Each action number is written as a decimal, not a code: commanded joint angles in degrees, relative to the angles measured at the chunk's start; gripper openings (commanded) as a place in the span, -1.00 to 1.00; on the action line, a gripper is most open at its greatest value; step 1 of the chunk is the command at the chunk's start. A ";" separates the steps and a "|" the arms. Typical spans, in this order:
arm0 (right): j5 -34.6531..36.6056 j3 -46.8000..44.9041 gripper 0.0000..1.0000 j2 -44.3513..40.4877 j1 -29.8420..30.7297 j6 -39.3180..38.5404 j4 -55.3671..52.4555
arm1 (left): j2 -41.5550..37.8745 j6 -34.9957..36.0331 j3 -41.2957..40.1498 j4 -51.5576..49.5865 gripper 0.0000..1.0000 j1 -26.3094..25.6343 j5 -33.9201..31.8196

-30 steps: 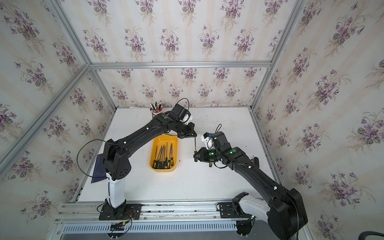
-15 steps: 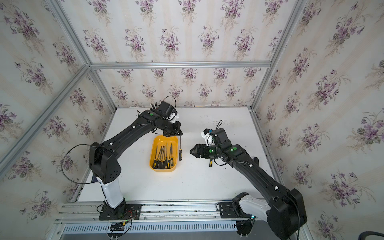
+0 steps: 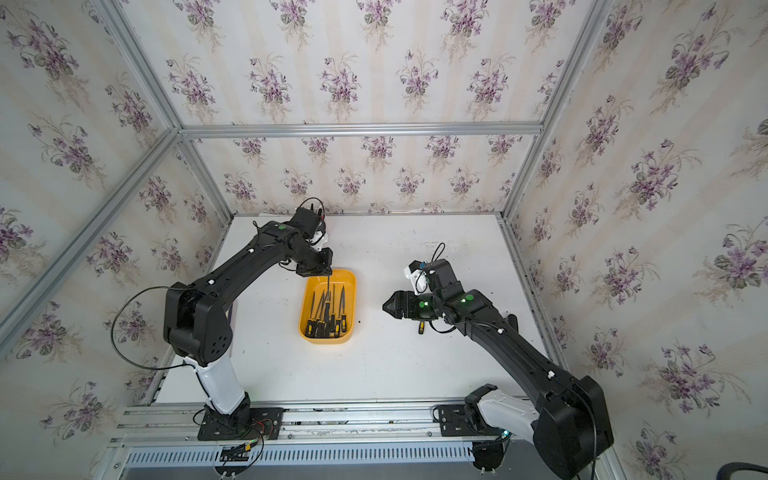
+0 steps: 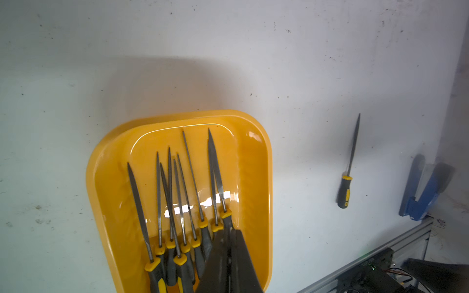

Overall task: Put the file tool into the storage box
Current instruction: Place the file tool in the storage box.

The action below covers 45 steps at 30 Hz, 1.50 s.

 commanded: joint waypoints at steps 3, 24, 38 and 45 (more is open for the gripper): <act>0.67 -0.98 0.60 -0.99 0.00 -0.37 0.04 | 1.58 1.13 -1.63 1.21 -1.00 0.23 -2.80; 1.38 -2.46 0.59 0.58 -0.01 -1.17 0.25 | 3.66 -1.71 -8.53 5.06 -1.00 -0.68 -4.44; 2.69 -4.25 0.58 -1.03 -0.02 -0.86 -0.14 | 5.57 -1.92 -10.83 6.24 -0.95 -1.08 -4.88; 2.96 -4.77 0.59 -1.38 -0.01 -0.80 -0.14 | 5.97 -1.96 -10.93 6.42 -0.86 -1.17 -4.88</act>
